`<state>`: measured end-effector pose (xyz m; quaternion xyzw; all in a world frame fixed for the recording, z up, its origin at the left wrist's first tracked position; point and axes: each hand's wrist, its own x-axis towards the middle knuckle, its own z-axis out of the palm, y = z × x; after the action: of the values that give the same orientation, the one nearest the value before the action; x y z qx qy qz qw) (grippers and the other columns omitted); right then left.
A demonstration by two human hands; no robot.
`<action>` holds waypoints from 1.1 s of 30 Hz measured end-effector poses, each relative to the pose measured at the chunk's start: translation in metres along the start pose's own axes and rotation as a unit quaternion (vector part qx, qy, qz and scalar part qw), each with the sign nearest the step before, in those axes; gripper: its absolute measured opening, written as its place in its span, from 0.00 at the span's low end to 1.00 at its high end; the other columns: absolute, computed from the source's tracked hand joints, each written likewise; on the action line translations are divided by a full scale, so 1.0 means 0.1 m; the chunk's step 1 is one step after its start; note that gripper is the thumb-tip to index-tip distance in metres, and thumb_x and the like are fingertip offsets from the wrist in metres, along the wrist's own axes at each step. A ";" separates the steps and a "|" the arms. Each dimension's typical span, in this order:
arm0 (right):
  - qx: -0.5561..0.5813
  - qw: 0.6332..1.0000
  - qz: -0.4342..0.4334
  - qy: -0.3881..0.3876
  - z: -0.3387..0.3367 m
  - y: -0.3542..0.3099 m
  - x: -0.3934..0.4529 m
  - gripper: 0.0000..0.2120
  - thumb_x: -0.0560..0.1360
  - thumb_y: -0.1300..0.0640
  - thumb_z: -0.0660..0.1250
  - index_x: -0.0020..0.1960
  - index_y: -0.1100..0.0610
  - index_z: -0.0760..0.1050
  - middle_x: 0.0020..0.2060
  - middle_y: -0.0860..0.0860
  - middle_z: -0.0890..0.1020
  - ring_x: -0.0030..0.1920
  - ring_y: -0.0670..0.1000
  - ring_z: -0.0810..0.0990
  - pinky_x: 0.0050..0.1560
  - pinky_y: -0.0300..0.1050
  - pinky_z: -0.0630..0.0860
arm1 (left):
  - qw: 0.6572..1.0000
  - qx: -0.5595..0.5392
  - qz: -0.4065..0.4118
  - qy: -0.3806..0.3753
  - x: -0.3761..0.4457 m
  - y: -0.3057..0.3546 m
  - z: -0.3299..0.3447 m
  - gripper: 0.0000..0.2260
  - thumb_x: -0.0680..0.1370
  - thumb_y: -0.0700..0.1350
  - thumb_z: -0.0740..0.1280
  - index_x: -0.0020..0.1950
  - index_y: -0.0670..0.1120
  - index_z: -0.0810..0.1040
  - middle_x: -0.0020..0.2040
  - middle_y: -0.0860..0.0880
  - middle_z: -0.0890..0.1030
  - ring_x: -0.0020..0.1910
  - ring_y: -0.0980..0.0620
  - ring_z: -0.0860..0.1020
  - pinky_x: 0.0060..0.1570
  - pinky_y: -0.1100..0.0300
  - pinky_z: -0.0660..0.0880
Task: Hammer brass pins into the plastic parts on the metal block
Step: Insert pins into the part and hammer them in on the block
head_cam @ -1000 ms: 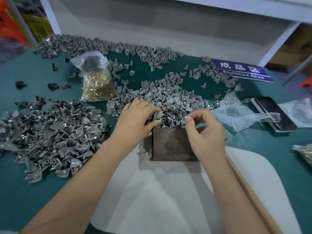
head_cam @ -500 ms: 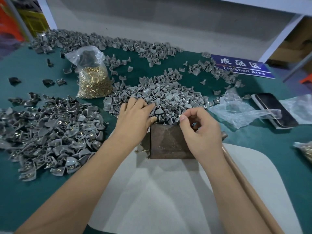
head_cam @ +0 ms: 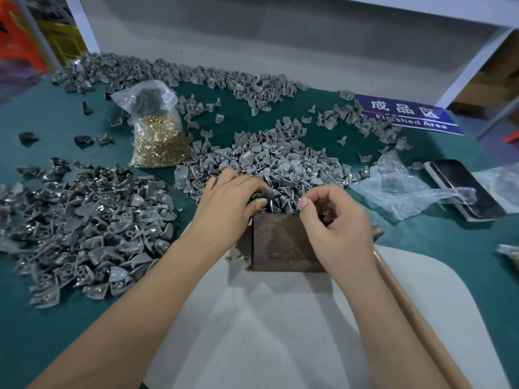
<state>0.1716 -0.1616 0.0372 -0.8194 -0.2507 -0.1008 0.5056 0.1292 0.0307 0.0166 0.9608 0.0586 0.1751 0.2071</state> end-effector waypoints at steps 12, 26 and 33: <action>-0.003 1.000 0.000 -0.007 0.01 0.01 -0.01 0.06 0.77 0.55 0.69 0.44 0.45 0.77 0.38 0.41 0.81 0.38 0.45 0.79 0.36 0.33 0.72 | 0.999 -0.006 0.036 0.005 0.02 0.00 -0.01 0.11 0.79 0.49 0.71 0.61 0.54 0.78 0.52 0.57 0.80 0.56 0.53 0.70 0.52 0.57 0.60; 0.002 1.000 0.000 -0.010 0.01 0.00 -0.02 0.07 0.78 0.57 0.70 0.44 0.46 0.77 0.36 0.42 0.80 0.34 0.44 0.77 0.34 0.30 0.68 | 0.994 -0.078 0.060 0.038 0.04 -0.07 -0.02 0.15 0.78 0.48 0.72 0.64 0.50 0.82 0.53 0.54 0.81 0.57 0.52 0.70 0.60 0.59 0.67; 0.009 1.000 -0.009 0.007 -0.01 -0.03 -0.02 0.06 0.77 0.54 0.68 0.45 0.44 0.77 0.39 0.42 0.81 0.38 0.45 0.79 0.36 0.32 0.71 | 0.940 -0.322 -0.033 0.110 0.03 0.03 -0.06 0.06 0.81 0.46 0.70 0.55 0.56 0.81 0.49 0.58 0.83 0.50 0.56 0.79 0.51 0.64 0.75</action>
<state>0.1688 -0.1619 0.0390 -0.8119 -0.2556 -0.1087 0.5136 0.1303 0.0308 0.0246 0.8150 0.0536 0.2821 0.5034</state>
